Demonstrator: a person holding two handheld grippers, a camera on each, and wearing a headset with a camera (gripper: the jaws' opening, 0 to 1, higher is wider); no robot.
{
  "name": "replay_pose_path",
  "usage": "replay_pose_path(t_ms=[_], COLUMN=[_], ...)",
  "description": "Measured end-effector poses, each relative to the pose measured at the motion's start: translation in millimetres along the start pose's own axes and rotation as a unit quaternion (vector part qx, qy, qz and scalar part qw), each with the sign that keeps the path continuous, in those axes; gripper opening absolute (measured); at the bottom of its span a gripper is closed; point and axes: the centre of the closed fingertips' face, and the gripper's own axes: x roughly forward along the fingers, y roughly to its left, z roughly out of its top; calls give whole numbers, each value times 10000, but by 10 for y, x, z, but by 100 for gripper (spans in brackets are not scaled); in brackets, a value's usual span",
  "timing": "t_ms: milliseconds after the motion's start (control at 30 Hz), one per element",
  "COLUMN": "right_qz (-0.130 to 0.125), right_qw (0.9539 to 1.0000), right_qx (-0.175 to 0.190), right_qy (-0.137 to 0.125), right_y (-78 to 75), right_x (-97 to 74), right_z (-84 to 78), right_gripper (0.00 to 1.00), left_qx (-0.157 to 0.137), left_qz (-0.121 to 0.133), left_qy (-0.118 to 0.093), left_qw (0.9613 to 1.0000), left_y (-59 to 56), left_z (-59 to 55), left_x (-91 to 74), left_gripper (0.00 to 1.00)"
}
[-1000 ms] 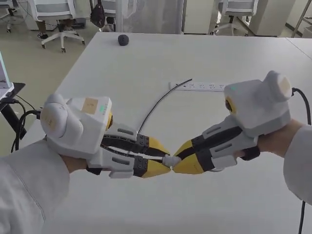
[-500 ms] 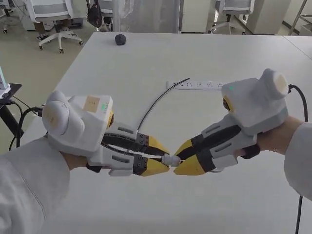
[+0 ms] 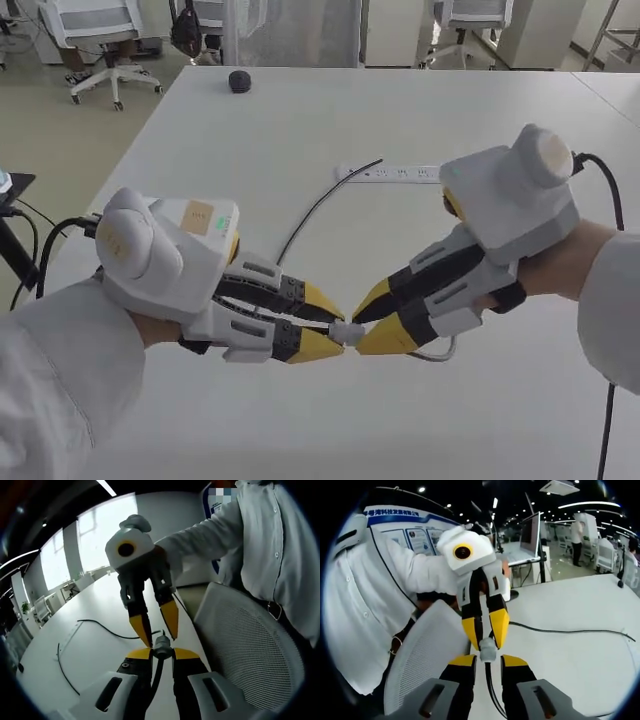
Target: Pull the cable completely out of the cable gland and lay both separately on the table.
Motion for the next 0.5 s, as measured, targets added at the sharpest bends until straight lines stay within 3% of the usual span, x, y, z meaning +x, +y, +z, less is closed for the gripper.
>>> replay_pose_path(t_ms=[300,500], right_qz=[316,243], right_qw=[9993,9988], right_qx=[181,364], right_qy=[85,237], right_y=[27,18], right_x=[20,25], right_z=[31,5], right_gripper=[9,8], left_qx=[170,215], left_qz=[-15,5], left_qy=[62,120], left_qw=[9998,9997], left_y=[-27,-23], left_z=[39,32], left_x=[13,23], left_gripper=[15,15])
